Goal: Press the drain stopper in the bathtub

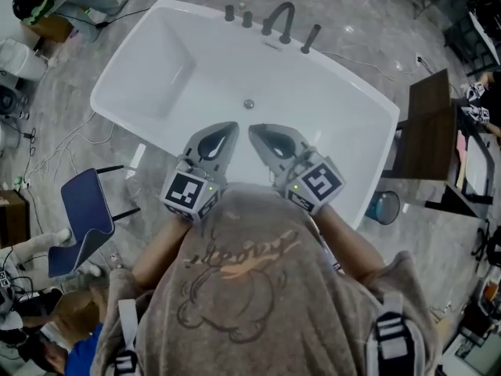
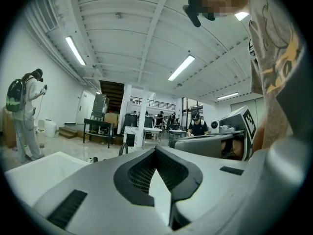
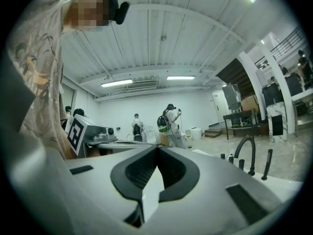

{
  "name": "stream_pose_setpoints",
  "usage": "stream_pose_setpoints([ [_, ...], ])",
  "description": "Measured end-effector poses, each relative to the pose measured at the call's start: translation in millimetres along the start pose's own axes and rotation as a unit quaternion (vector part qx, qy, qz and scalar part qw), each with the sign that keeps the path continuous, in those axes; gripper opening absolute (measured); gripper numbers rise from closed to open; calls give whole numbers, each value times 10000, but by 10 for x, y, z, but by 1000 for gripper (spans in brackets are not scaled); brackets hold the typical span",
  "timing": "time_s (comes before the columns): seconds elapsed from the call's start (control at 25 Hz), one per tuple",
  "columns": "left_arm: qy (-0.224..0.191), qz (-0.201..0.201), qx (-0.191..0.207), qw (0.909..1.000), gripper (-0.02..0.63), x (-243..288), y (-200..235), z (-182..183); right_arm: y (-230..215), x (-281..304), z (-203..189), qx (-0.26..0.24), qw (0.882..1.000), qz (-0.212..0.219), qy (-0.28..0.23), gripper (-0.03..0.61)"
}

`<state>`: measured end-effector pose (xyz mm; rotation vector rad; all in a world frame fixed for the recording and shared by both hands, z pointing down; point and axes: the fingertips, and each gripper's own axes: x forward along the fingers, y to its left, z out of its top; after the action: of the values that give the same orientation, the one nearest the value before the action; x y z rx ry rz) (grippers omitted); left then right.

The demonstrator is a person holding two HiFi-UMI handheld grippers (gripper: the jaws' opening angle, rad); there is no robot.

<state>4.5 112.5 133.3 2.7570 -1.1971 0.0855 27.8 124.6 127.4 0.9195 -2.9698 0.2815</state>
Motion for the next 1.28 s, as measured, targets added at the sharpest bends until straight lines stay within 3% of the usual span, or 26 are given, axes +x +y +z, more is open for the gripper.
stream_pose_setpoints([
  [1.28, 87, 302, -136, 9994, 3, -121, -14, -120, 185, 13, -88, -190, 9967, 728, 291, 0],
])
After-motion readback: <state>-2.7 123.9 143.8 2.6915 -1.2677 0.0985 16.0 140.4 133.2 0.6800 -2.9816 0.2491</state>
